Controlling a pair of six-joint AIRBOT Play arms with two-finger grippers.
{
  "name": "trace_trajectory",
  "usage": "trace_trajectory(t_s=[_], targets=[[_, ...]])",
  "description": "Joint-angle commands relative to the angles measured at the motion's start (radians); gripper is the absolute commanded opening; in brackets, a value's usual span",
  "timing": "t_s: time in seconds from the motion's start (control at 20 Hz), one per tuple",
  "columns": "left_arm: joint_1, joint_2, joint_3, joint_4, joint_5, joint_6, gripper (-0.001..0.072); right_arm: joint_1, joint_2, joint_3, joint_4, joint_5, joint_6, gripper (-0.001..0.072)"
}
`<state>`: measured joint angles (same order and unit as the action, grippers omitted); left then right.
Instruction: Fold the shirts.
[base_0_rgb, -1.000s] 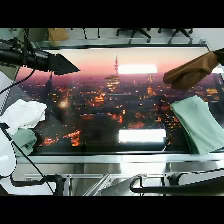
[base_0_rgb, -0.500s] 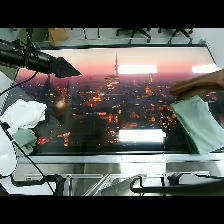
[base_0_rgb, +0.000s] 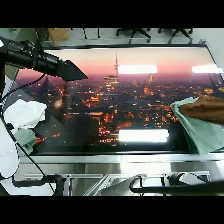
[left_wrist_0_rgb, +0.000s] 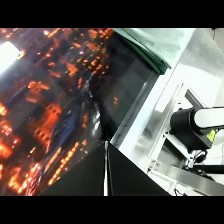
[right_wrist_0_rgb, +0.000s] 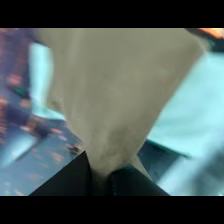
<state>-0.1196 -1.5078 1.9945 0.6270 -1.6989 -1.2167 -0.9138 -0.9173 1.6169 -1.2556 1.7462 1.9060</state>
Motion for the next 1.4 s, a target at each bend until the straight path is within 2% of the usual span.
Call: trace_trajectory(t_s=[0.0, 0.1, 0.15, 0.2, 0.25, 0.3, 0.5, 0.7, 1.0, 1.05, 1.1, 1.15, 1.2, 1.35], targets=[[-0.032, -0.001, 0.000, 0.002, -0.002, 0.024, 0.0016, -0.037, 0.110, -0.298, -0.073, -0.002, -0.034, 0.0031], [-0.034, -0.001, 0.000, 0.001, -0.003, 0.026, 0.0016, -0.037, 0.138, -0.434, -0.088, -0.003, -0.069, 0.0041], [-0.034, -0.001, 0.000, 0.001, -0.004, 0.027, 0.0016, -0.037, 0.140, -0.475, -0.089, -0.001, -0.092, 0.0160], [-0.032, -0.001, 0.000, 0.002, -0.005, 0.028, 0.0016, -0.037, 0.133, -0.490, -0.093, 0.009, -0.105, 0.0473], [-0.025, -0.001, 0.000, 0.002, -0.006, 0.029, 0.0016, -0.037, 0.121, -0.482, -0.097, 0.013, -0.105, 0.0669], [-0.023, -0.001, 0.000, 0.002, -0.012, 0.031, 0.0016, -0.037, 0.108, -0.460, -0.096, 0.012, -0.105, 0.0670], [-0.023, -0.001, 0.000, 0.010, -0.023, 0.032, 0.0016, -0.036, 0.030, -0.266, -0.100, 0.014, -0.167, 0.0666], [-0.023, -0.001, 0.000, 0.010, -0.020, 0.032, 0.0016, -0.035, -0.042, -0.081, -0.180, 0.077, -0.168, 0.0660], [-0.023, -0.001, 0.000, 0.010, 0.017, 0.031, 0.0016, 0.047, -0.075, -0.039, 0.012, -0.023, -0.118, 0.0651], [-0.023, -0.001, 0.000, 0.010, 0.023, 0.031, 0.0016, 0.075, -0.079, -0.039, 0.055, -0.057, -0.119, 0.0530], [-0.023, -0.001, 0.000, 0.010, 0.027, 0.031, 0.0017, 0.114, -0.082, -0.040, 0.094, -0.094, -0.119, 0.0358], [-0.023, -0.001, 0.000, 0.010, 0.031, 0.031, 0.0016, 0.169, -0.082, -0.043, 0.119, -0.131, -0.127, 0.0226], [-0.023, -0.001, 0.000, 0.010, 0.034, 0.031, 0.0016, 0.240, -0.082, -0.044, 0.117, -0.160, -0.135, 0.0037], [-0.032, 0.002, -0.013, 0.008, 0.033, 0.031, 0.0015, 0.502, -0.075, -0.083, 0.106, -0.278, -0.162, 0.0031]])
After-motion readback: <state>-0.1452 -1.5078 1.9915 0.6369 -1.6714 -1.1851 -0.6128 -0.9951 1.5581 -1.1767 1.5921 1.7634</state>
